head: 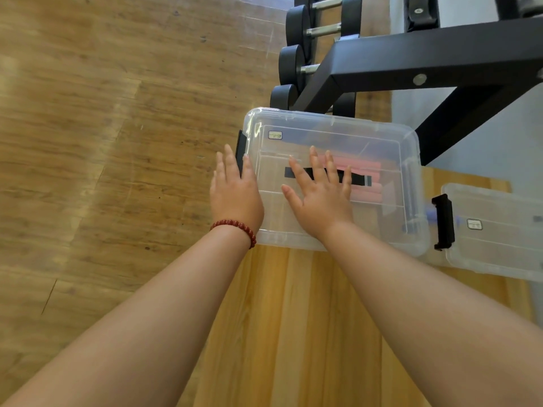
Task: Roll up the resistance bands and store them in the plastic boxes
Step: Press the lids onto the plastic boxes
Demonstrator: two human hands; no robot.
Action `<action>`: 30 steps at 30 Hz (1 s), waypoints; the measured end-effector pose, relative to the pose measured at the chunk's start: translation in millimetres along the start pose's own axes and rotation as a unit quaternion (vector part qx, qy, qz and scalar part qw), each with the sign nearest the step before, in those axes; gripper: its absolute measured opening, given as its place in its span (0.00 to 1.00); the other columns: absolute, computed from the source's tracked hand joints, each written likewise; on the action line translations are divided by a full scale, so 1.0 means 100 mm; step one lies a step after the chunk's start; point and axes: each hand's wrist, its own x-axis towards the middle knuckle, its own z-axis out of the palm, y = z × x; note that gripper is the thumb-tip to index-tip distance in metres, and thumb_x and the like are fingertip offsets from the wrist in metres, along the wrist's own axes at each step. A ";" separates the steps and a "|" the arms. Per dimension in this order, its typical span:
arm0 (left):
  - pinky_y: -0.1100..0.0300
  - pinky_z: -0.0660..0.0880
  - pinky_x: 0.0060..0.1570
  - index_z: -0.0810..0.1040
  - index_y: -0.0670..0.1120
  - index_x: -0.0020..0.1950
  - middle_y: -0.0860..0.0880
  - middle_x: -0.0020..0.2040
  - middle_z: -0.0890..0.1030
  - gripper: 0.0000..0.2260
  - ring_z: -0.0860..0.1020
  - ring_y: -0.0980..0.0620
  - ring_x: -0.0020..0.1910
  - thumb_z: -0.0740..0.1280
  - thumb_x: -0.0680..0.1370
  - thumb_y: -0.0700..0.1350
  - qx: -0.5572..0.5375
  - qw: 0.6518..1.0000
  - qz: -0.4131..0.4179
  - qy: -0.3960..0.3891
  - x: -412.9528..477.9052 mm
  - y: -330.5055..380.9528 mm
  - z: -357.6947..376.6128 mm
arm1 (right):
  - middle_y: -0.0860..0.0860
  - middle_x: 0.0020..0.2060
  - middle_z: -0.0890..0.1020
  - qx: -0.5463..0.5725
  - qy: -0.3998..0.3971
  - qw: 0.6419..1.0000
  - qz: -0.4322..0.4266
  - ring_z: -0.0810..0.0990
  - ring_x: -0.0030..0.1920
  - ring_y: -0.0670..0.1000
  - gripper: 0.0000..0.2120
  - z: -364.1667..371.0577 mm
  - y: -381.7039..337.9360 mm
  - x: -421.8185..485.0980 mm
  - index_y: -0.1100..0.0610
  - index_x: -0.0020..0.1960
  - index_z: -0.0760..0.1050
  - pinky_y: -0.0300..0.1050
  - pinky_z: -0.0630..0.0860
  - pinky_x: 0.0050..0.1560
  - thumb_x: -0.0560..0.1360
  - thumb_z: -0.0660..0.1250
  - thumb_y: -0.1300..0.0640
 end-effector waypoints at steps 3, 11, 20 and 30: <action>0.47 0.41 0.76 0.46 0.49 0.80 0.42 0.79 0.36 0.27 0.38 0.41 0.78 0.54 0.84 0.48 0.031 0.999 0.028 0.030 -0.04 0.12 -0.05 | 0.51 0.80 0.48 0.113 0.080 0.990 0.014 0.41 0.80 0.52 0.26 -0.07 0.10 -0.10 0.47 0.79 0.54 0.52 0.36 0.76 0.83 0.52 0.44; 0.47 0.37 0.76 0.43 0.53 0.80 0.47 0.80 0.37 0.24 0.37 0.44 0.79 0.45 0.85 0.53 -0.015 0.983 0.180 -0.021 -0.29 1.17 0.13 | 0.52 0.80 0.53 0.129 0.137 0.974 0.125 0.46 0.80 0.51 0.25 -0.21 0.85 -0.61 0.53 0.80 0.54 0.50 0.43 0.78 0.84 0.52 0.50; 0.45 0.35 0.75 0.41 0.54 0.80 0.47 0.80 0.38 0.25 0.36 0.44 0.78 0.41 0.84 0.58 0.026 0.976 0.202 -0.074 -0.35 1.80 0.35 | 0.54 0.80 0.48 0.017 0.080 0.969 0.232 0.44 0.80 0.54 0.26 -0.19 1.89 -0.95 0.55 0.81 0.46 0.52 0.41 0.78 0.85 0.46 0.51; 0.44 0.33 0.75 0.37 0.55 0.79 0.47 0.80 0.36 0.29 0.34 0.44 0.78 0.40 0.81 0.62 0.058 0.976 0.186 -0.096 -0.39 1.87 0.42 | 0.53 0.80 0.48 -0.013 0.064 0.972 0.224 0.44 0.80 0.53 0.26 -0.24 2.35 -1.07 0.55 0.81 0.44 0.53 0.42 0.79 0.85 0.44 0.52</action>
